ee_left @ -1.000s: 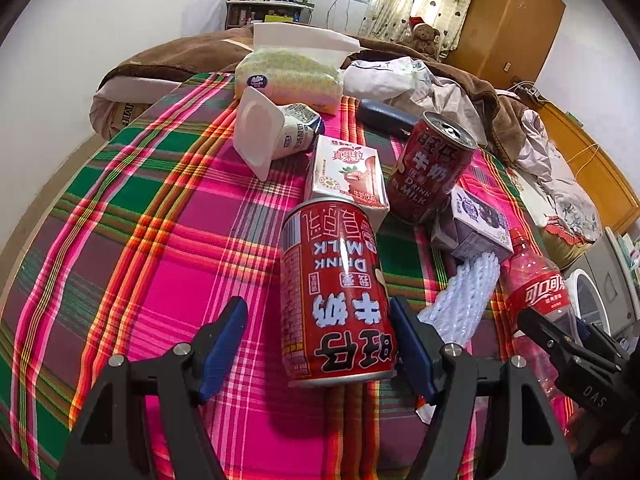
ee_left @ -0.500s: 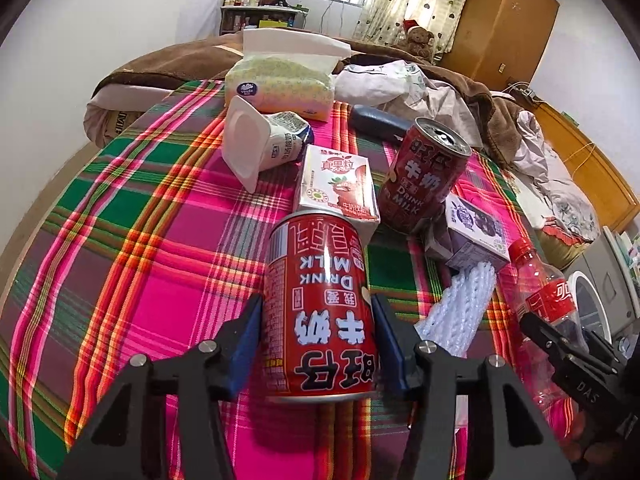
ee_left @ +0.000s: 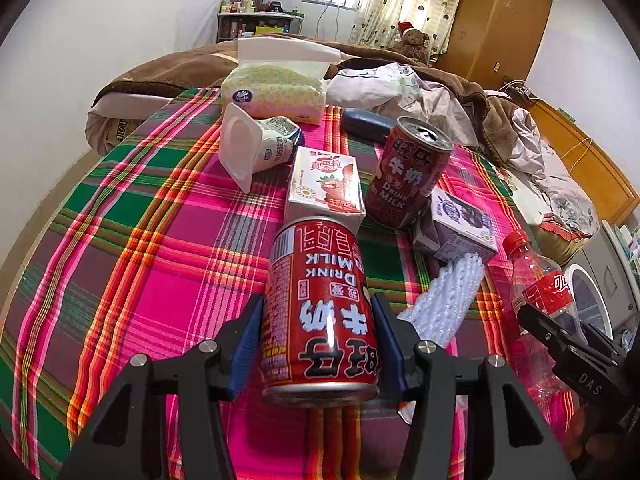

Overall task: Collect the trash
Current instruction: 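Grasp the red milk can with the left tool while the right tool grasps the Coca-Cola bottle, then carry the can and bottle to the wastebasket and open both tools to drop them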

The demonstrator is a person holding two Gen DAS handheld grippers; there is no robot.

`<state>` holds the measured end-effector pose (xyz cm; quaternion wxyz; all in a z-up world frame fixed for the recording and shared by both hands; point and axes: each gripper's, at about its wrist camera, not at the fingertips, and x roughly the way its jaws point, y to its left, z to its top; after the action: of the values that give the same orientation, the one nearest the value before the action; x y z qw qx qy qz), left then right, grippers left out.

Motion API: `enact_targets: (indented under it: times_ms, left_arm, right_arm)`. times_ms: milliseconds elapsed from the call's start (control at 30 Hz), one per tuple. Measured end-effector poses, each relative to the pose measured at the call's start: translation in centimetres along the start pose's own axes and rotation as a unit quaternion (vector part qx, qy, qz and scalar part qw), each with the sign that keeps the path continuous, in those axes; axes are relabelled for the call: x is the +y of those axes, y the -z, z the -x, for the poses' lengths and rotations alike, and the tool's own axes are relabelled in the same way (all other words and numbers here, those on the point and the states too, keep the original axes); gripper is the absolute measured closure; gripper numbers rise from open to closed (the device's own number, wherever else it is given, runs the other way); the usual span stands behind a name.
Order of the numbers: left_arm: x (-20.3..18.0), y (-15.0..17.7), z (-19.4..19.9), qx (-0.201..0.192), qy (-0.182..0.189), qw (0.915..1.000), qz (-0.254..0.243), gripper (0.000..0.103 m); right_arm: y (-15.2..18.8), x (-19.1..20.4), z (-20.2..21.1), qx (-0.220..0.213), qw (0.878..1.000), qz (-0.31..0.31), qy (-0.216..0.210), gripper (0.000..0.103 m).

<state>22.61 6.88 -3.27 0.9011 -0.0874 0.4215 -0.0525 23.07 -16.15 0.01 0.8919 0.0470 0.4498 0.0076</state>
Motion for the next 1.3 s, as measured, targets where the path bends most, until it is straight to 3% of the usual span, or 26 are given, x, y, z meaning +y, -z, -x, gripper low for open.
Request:
enact_targets:
  times_ms: [367,833,1300]
  left_arm:
    - [-0.7,0.5,1.4,-0.013,0.003,0.9999,-0.007,0.048]
    - [-0.7,0.7,-1.4,0.027,-0.008,0.9996,0.006,0.046]
    - [-1.5,0.9,0.9,-0.005,-0.004,1.0,-0.005,0.049]
  right_arm:
    - [0.2,-0.6,0.9,-0.011,1.0,-0.008,-0.009,0.039]
    - [0.4,-1.2,1.1,-0.011,1.0,-0.012,-0.012,0.039]
    - [0.5,-1.6,2.0,-0.02,1.0,-0.015,-0.014,0.039]
